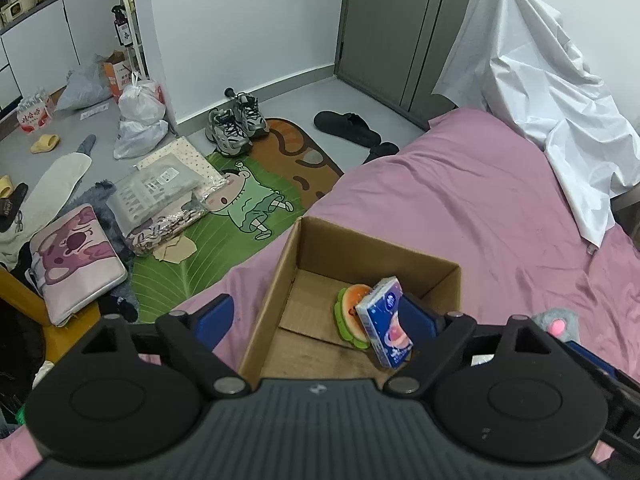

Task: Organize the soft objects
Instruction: 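Open both tools to drop the hamburger and tissue pack into the box, then move both tools back to the pile and grasp the black dotted cloth with the right tool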

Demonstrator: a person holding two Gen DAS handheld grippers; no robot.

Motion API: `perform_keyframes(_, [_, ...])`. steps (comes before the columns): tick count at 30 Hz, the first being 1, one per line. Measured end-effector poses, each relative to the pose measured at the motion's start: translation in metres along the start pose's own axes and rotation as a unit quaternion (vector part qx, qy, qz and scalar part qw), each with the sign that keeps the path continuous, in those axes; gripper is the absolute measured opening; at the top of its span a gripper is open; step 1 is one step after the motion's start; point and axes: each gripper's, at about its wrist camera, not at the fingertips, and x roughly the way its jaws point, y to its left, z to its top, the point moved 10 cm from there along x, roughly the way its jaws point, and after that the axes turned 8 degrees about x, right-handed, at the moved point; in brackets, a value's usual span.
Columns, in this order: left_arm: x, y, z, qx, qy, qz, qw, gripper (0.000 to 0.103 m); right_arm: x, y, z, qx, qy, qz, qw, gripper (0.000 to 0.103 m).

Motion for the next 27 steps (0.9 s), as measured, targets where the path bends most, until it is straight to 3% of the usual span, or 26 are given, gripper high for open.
perform_keyframes(6, [-0.016, -0.014, -0.005, 0.011, -0.011, -0.005, 0.9999, 0.095, -0.020, -0.012, 0.000, 0.001, -0.008, -0.018, 1.000, 0.093])
perform_keyframes(9, [-0.024, -0.022, -0.008, 0.015, -0.017, -0.008, 0.9997, 0.103, -0.032, -0.019, 0.001, 0.001, -0.012, -0.025, 1.000, 0.093])
perform_keyframes(27, [-0.063, -0.085, -0.036, 0.058, -0.024, -0.037, 0.9973, 0.103, -0.102, -0.085, 0.002, 0.070, -0.012, -0.039, 0.997, 0.094])
